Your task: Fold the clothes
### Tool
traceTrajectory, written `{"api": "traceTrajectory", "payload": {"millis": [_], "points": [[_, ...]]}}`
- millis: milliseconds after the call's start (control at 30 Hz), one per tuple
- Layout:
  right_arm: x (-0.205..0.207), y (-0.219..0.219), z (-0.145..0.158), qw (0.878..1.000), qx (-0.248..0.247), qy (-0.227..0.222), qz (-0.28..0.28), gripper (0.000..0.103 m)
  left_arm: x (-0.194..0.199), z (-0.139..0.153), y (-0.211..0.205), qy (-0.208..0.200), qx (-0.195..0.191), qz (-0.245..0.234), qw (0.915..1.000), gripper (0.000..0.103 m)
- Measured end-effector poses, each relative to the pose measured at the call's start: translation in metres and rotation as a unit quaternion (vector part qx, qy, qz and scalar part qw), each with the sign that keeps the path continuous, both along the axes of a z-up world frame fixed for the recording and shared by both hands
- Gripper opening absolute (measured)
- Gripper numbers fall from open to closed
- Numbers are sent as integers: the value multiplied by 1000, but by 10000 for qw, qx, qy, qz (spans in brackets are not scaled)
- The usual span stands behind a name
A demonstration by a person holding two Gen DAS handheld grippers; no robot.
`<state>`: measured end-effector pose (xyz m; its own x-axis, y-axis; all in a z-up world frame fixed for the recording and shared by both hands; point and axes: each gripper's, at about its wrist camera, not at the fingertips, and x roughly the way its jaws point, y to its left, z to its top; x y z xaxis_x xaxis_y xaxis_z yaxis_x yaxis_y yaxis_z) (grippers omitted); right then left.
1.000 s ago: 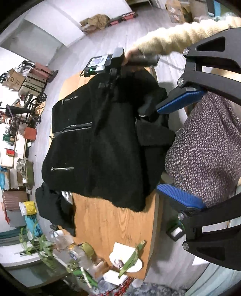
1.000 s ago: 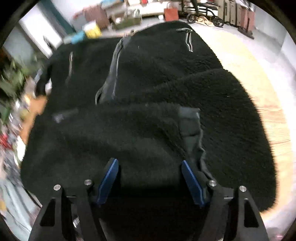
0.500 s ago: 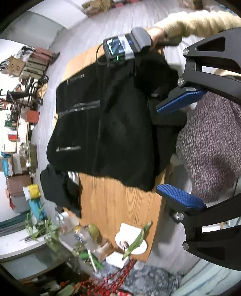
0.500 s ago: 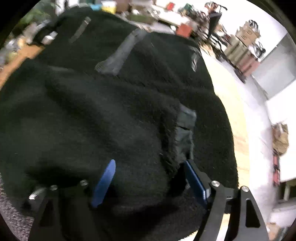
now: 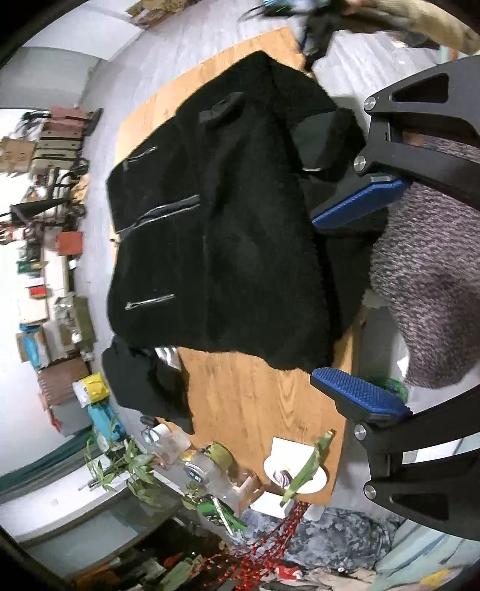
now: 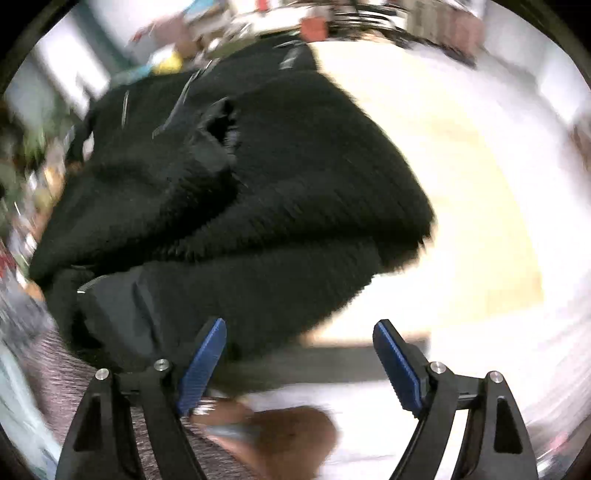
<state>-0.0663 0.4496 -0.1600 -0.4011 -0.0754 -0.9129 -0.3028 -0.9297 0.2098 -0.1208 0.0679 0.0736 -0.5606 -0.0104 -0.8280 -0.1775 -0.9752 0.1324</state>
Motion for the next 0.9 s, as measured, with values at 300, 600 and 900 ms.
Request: {"api": "traceTrajectory", "payload": {"millis": [300, 600, 900], "points": [[75, 2, -48, 9522, -2512, 1130, -1320, 90, 35, -87, -19, 726, 3056, 540, 9478, 80], [52, -45, -61, 9659, -2383, 785, -638, 90, 48, -160, -42, 302, 4135, 755, 9068, 80], [48, -52, -75, 9675, -2366, 337, -831, 92, 51, -179, -91, 594, 4976, 1299, 8555, 81]]}}
